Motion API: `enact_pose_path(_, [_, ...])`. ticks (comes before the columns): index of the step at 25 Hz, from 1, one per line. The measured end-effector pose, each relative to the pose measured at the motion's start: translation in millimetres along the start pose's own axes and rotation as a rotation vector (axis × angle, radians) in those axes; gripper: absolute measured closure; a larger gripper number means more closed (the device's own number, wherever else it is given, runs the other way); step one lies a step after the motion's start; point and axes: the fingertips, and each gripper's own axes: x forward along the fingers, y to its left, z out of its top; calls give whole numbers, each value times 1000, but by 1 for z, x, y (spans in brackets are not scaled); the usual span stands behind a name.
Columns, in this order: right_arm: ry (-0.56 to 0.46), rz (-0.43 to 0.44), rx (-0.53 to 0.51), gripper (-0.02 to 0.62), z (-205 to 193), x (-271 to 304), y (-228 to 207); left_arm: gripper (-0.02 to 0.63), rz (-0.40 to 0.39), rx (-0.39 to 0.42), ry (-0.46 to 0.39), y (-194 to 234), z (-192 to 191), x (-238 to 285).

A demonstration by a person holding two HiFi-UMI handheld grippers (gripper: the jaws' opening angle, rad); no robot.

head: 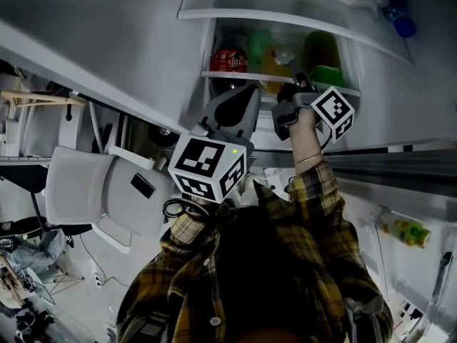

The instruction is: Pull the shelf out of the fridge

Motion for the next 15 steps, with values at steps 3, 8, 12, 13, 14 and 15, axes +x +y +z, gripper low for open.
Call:
enact_pose_path(3, [3, 4, 20, 543, 0, -1, -1, 603, -1, 2, -2, -1, 0, 0])
enact_pose_path(8, [5, 6, 38, 546, -1, -2, -1, 603, -8, 6, -4, -3, 2, 1])
enact_pose_path(12, [13, 3, 41, 546, -4, -7, 0, 603, -20, 14, -7, -6, 6, 1])
enact_pose_path(13, [14, 3, 41, 546, -5, -8, 0, 603, -25, 17, -8, -7, 7, 2])
enact_pose_path(14, [16, 2, 40, 546, -6, -9, 1, 603, -30, 21, -8, -8, 8, 2])
enact_pose_path(15, [19, 1, 39, 546, -7, -10, 1, 603, -35, 25, -8, -10, 9, 2])
